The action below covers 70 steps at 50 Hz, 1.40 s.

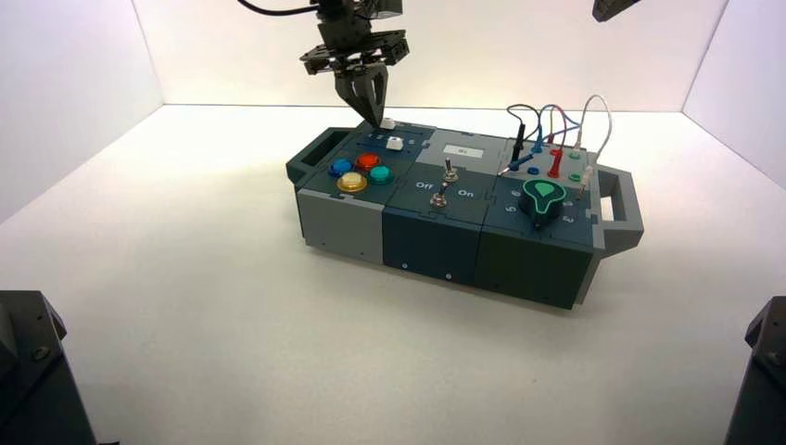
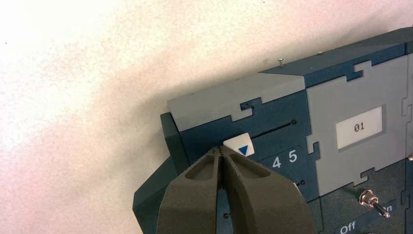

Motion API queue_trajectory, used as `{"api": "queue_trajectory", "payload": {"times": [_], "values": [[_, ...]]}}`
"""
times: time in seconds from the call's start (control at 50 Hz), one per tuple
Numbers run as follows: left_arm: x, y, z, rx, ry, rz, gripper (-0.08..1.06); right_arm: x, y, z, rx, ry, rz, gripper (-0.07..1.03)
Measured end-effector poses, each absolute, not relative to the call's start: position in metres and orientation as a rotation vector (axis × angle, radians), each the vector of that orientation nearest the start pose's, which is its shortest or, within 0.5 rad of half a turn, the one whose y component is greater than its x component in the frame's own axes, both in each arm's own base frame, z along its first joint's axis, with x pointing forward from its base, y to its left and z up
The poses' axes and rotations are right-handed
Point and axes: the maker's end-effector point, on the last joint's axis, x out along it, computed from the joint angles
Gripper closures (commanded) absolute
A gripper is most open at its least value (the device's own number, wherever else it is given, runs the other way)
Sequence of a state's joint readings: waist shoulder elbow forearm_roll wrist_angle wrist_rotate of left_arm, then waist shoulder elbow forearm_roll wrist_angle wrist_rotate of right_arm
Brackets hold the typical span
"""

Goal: Move the top slider to position 3.

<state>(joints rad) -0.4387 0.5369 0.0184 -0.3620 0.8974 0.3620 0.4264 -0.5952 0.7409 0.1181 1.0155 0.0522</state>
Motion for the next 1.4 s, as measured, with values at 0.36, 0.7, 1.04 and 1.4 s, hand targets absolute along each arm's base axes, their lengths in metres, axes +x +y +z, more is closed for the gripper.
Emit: {"api": "queue_trajectory", "payload": {"times": [0.36,0.7,1.04,1.4], "values": [[0.4177,-0.2545,0.0295,0.218,1.399,-0.691,1.0,0.2192,0.1186,0.2036,-0.094,1.179,0.397,0.98],[0.4159,-0.2562,0.0287,0.219,1.404,-0.693,1.0,0.2186,0.1189,0.2034,-0.092,1.179,0.398,0.98],[0.4153,-0.2583,0.0266,0.221,1.406,-0.695,1.0,0.2187,0.1187,0.2034,-0.095,1.179,0.398,0.98],[0.4206,-0.2598,0.0305,0.216,1.396,-0.678,1.01,0.2188,0.1188,0.203,-0.095,1.18,0.398,0.98]]}}
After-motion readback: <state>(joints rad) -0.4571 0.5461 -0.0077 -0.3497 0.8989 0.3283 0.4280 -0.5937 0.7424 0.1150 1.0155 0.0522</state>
